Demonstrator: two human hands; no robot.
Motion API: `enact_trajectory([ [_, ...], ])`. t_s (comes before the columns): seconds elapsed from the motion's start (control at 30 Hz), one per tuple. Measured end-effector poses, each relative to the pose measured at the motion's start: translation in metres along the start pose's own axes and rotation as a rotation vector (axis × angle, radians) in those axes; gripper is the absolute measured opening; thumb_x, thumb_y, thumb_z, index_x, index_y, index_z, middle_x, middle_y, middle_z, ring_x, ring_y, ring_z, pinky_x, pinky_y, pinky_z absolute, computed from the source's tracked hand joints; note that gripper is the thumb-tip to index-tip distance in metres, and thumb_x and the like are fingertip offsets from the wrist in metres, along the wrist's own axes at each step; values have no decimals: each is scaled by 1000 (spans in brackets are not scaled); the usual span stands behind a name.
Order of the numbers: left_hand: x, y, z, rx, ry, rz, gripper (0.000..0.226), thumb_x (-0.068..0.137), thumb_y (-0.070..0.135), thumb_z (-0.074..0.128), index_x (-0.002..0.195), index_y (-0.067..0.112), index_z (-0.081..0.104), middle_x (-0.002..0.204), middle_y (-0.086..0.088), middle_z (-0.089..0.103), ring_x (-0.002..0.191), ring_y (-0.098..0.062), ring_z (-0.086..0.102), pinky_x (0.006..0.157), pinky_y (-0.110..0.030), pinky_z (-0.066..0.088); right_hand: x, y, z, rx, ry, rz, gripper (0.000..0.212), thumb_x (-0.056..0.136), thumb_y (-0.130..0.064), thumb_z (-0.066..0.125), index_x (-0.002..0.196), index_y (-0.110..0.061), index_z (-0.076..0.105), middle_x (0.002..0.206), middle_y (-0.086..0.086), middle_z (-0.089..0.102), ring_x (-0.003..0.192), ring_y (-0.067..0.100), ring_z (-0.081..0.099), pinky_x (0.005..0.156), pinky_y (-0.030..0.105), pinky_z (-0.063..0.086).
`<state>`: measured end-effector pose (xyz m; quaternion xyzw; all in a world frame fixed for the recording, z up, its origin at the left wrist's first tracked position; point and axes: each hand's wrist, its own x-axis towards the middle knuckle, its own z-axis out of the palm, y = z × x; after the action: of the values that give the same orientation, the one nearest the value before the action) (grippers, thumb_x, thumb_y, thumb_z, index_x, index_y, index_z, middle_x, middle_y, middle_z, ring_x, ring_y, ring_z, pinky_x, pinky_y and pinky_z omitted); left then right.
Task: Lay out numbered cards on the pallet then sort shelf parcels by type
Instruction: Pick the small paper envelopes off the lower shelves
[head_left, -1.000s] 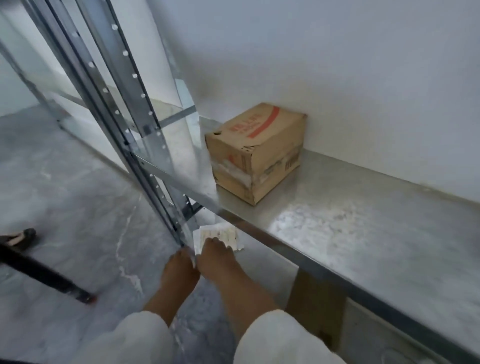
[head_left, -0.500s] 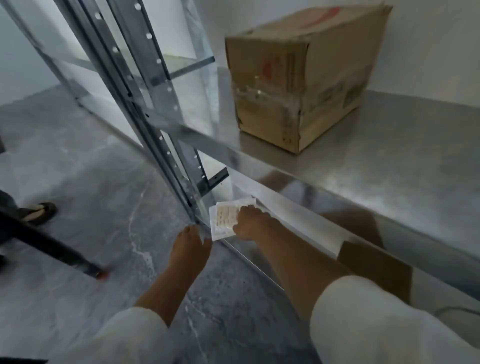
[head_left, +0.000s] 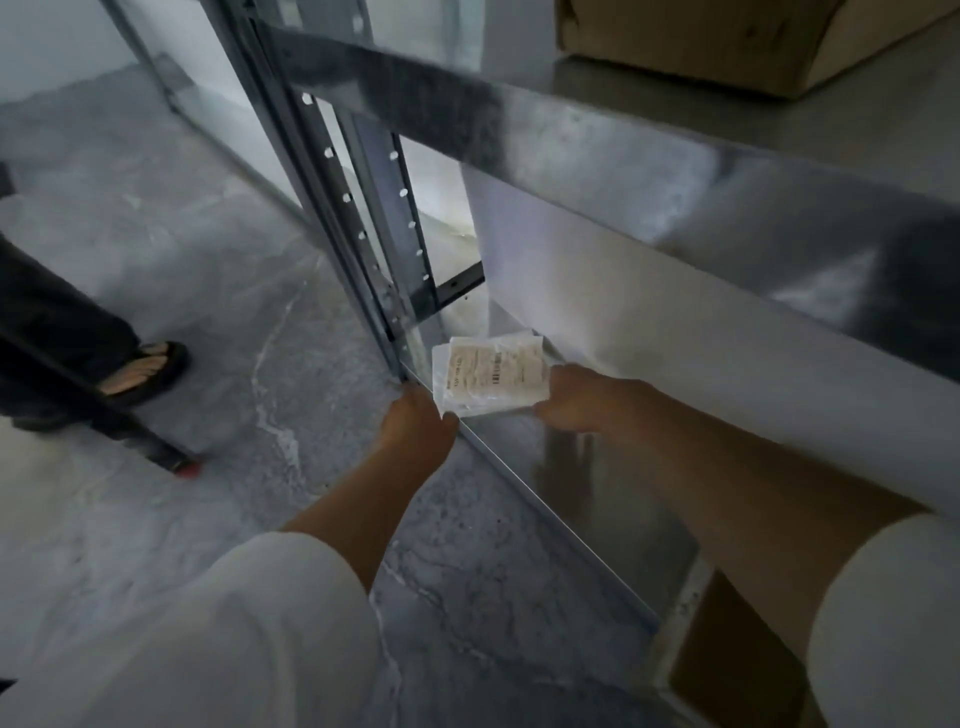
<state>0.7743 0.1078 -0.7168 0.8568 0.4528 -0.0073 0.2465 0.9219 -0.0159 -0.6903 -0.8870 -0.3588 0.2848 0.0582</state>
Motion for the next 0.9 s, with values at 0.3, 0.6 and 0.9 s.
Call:
enact_trajectory([
  [0.3,41,-5,14,-154,-99,-34,44,96,22,51,133,1,46,132,-18,52,116,-31,53,85,-29,40,43,10,33,51,-28,24,79,75,-49,55,143,-12,35,138,15,45,125,32,48,103,42,43],
  [0.6,43,-10,15,-518,16,-245,41,82,34,74,103,-1,69,97,-16,69,90,-30,67,80,-35,54,42,-3,28,251,139,66,45,95,-34,51,129,-5,51,132,18,53,117,33,54,93,35,46],
  [0.9,10,-41,-10,-821,-218,-290,25,76,6,78,97,-4,69,102,-18,68,83,-21,68,68,-25,60,27,1,39,899,4,246,24,80,-13,77,80,-5,55,81,11,64,68,22,64,59,35,55],
])
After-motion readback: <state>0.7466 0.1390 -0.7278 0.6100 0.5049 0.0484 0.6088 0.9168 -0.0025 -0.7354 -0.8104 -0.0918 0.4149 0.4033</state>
